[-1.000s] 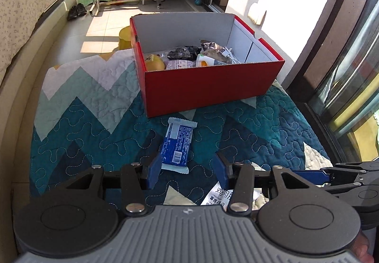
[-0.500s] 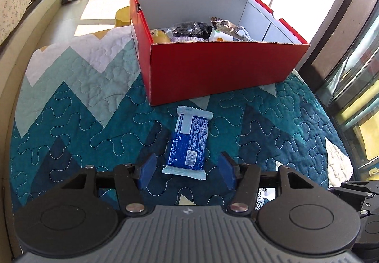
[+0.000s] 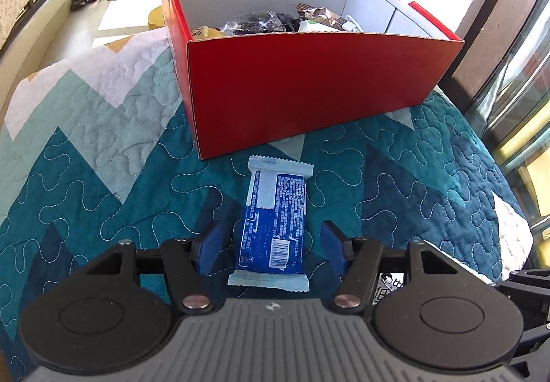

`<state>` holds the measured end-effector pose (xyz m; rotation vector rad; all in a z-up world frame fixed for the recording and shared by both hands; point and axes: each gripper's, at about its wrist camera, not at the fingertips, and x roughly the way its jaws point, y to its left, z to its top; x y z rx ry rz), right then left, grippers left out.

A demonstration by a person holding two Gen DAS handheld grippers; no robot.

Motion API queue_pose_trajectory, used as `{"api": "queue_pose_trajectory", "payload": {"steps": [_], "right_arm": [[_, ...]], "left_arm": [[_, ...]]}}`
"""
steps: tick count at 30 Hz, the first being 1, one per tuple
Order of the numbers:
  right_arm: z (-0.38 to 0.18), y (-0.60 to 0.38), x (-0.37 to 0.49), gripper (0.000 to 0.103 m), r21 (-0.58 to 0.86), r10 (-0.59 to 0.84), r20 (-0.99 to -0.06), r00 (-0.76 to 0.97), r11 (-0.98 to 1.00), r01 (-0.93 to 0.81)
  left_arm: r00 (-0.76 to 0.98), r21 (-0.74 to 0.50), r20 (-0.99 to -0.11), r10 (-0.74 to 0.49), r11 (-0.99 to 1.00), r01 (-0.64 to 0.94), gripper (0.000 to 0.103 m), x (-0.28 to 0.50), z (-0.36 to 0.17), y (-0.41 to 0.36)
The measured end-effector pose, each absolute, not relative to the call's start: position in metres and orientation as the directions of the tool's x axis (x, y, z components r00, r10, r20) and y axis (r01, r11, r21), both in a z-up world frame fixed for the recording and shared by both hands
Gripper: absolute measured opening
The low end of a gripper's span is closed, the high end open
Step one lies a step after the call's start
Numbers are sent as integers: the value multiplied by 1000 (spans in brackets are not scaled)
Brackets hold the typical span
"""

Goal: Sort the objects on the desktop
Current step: 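Grasp the white sausage pouch with the right tool while the left tool grasps the blue wafer bar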

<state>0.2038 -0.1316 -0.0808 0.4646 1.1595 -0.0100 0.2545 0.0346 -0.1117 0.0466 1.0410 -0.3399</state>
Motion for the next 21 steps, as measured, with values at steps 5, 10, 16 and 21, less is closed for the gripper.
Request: {"api": "queue_pose_trajectory", "payload": {"steps": [5,10,16,21], "right_arm": [[-77,-130,200,57,384,258,-875,410,885,263],[-84,-128,201,61,413,279,-877,390,854,317],[-83,-117,212,63,372,233,-889,394,870,325],[-82,-96,215,63,261,152,-912,380,931,256]], "left_arm": [[463,-119,-848,-258,944,307,61,258,-116,33],[462,-109,-850,-254,942,317,61,261,-120,30],[485,-92,-838,-249,941,325,61,262,-124,29],[511,-29,-831,-219,935,354,62,259,-126,19]]}}
